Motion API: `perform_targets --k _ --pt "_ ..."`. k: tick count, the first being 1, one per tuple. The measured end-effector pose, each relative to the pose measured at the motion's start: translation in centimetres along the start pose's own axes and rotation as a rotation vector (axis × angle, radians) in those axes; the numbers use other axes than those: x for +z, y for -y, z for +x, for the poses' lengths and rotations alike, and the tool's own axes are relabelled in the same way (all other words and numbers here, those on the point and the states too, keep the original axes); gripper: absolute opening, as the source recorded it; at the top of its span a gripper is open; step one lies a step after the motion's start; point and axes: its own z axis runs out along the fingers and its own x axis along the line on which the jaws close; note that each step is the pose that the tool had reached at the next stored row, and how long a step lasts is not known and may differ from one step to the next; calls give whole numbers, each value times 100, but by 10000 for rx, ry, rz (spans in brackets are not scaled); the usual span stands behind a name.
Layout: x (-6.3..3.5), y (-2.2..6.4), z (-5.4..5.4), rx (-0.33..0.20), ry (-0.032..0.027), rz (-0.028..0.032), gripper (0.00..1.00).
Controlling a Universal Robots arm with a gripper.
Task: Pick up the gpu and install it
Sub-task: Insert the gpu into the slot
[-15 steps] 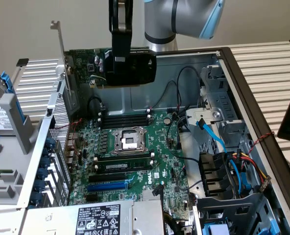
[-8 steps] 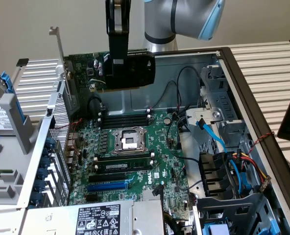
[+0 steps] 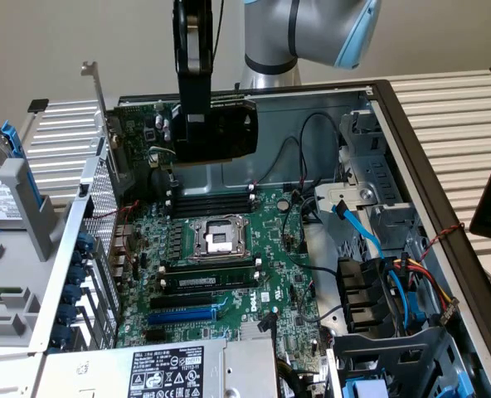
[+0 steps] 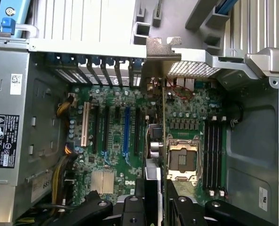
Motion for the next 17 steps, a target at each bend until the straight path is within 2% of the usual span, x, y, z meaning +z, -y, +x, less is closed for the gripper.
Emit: perform_targets --k 3,11,17 --pt "55 4 3 1 -19 1 27" --pt "176 10 26 11 -115 -2 27" --pt "276 8 164 19 -125 -1 27"
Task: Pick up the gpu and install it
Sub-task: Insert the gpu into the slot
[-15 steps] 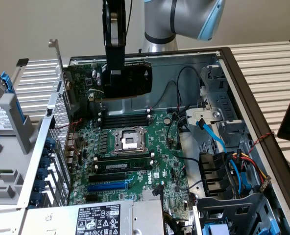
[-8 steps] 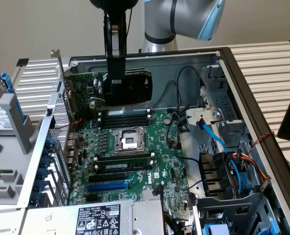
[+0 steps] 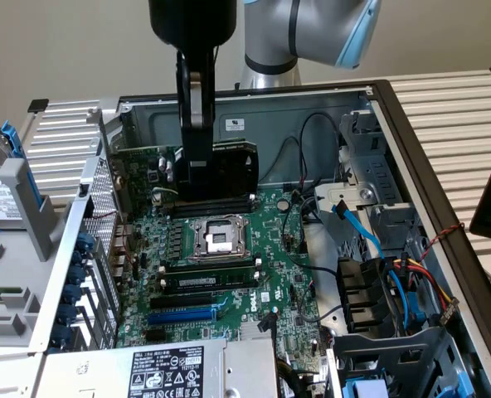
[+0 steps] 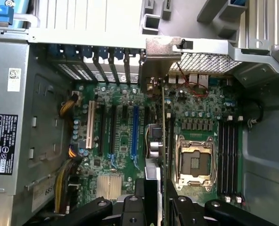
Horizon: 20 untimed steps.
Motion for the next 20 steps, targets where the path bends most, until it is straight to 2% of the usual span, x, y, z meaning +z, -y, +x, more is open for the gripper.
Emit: perform_targets --k 7,12,15,20 --pt "124 -12 114 37 -3 1 27" --pt "211 -42 140 88 -40 2 27" --pt "259 -72 141 137 -84 5 27" --pt "322 -105 145 202 -208 5 27"
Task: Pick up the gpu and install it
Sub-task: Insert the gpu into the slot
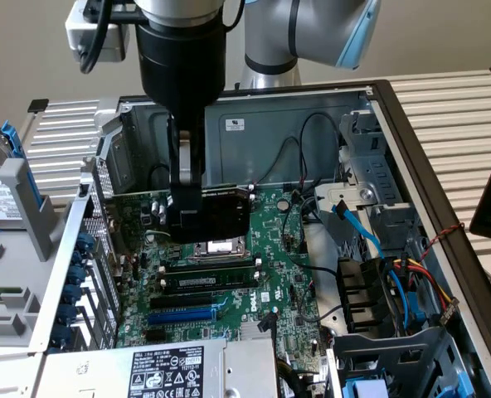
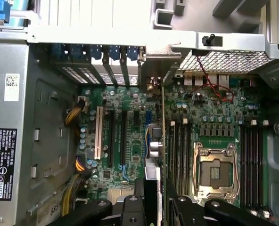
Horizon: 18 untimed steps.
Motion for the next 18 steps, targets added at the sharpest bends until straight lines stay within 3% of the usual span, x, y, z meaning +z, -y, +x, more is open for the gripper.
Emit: perform_targets --k 9,18 --pt "50 2 -19 12 -53 9 27" --pt "207 -52 -78 73 -108 13 27"
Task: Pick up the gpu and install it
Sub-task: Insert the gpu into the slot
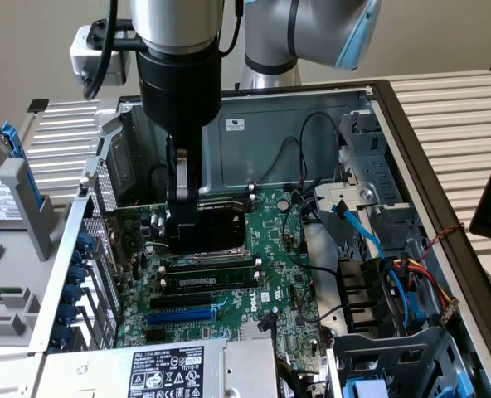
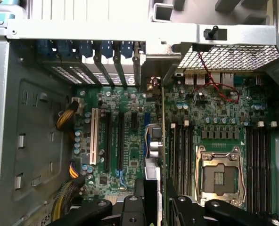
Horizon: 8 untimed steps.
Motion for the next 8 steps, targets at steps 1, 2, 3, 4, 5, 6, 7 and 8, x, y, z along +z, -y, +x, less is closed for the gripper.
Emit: perform_targets --k 1,2,3,4,5,6,7,8 --pt "20 -28 -5 1 0 4 27" --pt "40 -53 -12 3 0 7 27" --pt "57 -57 -21 11 0 8 27" --pt "76 -56 -31 24 -1 7 27" --pt "93 -54 -41 35 0 7 27" --pt "112 -53 -55 43 2 8 27" --pt "127 -53 -68 51 2 8 27" --pt "139 -55 -74 57 4 9 27"
